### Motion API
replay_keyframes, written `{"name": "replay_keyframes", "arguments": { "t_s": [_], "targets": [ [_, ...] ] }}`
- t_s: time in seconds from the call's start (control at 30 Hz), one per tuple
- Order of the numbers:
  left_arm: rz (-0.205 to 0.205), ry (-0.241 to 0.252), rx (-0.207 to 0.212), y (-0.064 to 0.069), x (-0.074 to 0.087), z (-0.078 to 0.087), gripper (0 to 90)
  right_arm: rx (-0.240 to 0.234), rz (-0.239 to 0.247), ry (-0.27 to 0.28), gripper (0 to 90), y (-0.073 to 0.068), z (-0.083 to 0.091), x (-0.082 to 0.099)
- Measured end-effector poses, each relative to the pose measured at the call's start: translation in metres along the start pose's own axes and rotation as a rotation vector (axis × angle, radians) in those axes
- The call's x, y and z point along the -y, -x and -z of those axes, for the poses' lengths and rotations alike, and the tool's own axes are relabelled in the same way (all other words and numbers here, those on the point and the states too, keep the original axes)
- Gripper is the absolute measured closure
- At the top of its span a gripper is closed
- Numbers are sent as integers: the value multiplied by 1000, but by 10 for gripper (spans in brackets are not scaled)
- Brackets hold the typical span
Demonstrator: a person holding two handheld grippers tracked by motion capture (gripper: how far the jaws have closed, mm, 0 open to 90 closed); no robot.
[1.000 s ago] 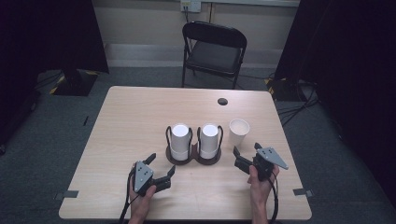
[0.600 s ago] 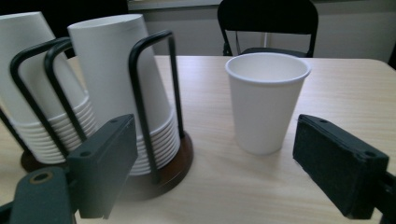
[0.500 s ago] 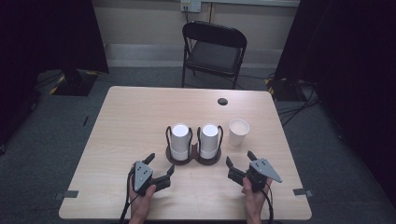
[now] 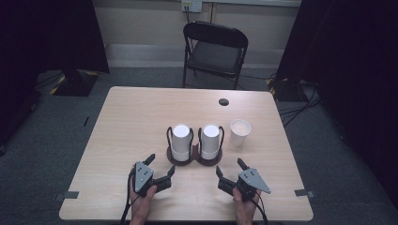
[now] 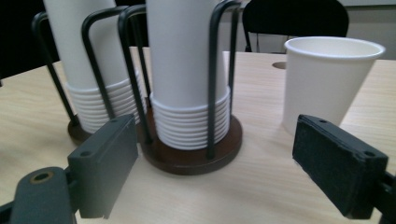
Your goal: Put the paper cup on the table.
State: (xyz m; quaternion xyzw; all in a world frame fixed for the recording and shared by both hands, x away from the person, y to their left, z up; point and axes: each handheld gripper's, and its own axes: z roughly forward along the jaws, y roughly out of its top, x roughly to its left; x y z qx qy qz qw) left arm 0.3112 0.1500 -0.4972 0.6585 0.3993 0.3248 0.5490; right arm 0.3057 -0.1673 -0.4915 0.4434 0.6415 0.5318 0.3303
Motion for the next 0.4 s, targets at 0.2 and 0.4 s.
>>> {"name": "replay_keyframes", "arguments": {
  "t_s": [0.2,0.4],
  "targets": [
    [-2,3,1,0,0,0,156,7,40,-2,135,-6,-1,4],
    [-2,4,1,0,0,0,156,-5,38,-45,134,-5,-6,2]
  ]
}}
